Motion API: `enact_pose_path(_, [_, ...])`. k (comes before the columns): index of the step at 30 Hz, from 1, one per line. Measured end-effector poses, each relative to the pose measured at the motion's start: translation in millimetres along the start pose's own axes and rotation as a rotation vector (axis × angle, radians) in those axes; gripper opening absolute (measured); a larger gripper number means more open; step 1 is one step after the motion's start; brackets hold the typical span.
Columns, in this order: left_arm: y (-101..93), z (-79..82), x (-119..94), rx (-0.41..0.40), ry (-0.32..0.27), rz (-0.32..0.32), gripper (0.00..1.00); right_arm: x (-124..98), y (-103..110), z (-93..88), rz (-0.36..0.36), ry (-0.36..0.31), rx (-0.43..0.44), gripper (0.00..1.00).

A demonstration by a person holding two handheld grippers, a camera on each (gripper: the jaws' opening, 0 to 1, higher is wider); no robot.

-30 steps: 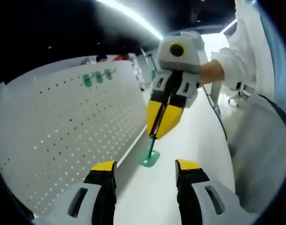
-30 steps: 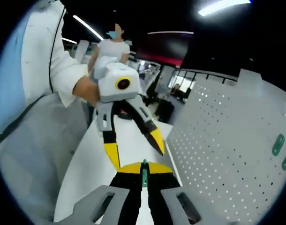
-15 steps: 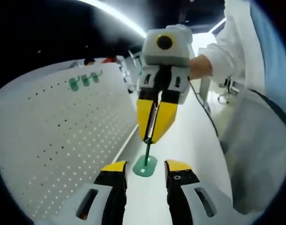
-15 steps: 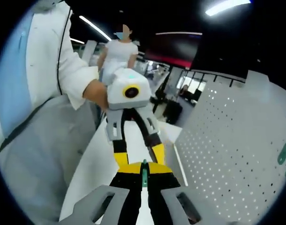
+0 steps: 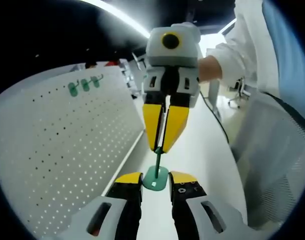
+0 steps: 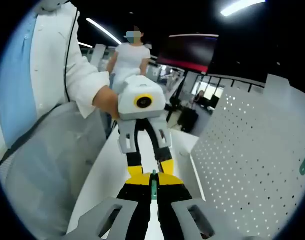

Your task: Insert the hook assembly into the mounting plate slot until the hook locks in place.

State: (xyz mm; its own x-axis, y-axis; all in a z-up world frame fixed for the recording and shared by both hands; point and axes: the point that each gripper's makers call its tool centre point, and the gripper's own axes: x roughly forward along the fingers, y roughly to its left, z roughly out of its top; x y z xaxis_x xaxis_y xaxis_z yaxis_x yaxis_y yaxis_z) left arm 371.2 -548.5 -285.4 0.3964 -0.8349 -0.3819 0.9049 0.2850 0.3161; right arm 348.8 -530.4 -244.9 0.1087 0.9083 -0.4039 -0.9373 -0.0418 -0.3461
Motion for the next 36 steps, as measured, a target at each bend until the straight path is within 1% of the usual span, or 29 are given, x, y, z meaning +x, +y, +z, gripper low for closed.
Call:
enact_pose_path(10, [-0.2,-2.2,-4,-0.01,0.013,-0.004,0.18,0,0,-2.7,0.002,0.003,0.0,0.0])
enact_pose_path(19, [-1.5,-3.4,-7,-0.007,0.023,-0.007,0.18,-2,1,-7.9,0.006,0.025,-0.001,0.0])
enact_pose_path(20, [-1.8,-3.5,-7,-0.009,0.026,-0.007,0.18,-2,1,-9.0,0.004,0.03,-0.004,0.0])
enact_pose_path(21, [-1.3,-7.4,-9,-0.011,0.048,-0.004,0.18,-3,1,-10.1,0.005,0.036,-0.002,0.0])
enact_pose_path(22, [-1.2,-4.0,-10,-0.01,0.029,-0.008,0.18,-3,1,-11.3,0.004,0.041,-0.004,0.0])
enact_pose_path(23, [-0.9,-3.2,-10,-0.011,0.027,-0.008,0.18,-4,1,-12.0,0.003,0.041,0.001,0.0])
enact_pose_path(30, [-1.6,-4.3,-9,-0.013,0.041,-0.013,0.17,-3,3,-13.4,0.008,0.053,0.004,0.0])
enact_pose_path(34, [-3.0,-6.1,-9,-0.012,0.048,-0.018,0.17,-2,4,-14.9,0.014,0.063,0.026,0.0])
enact_pose_path(36, [-2.5,-6.6,-9,-0.014,0.051,-0.016,0.17,-2,4,-15.2,0.012,0.066,0.022,0.0])
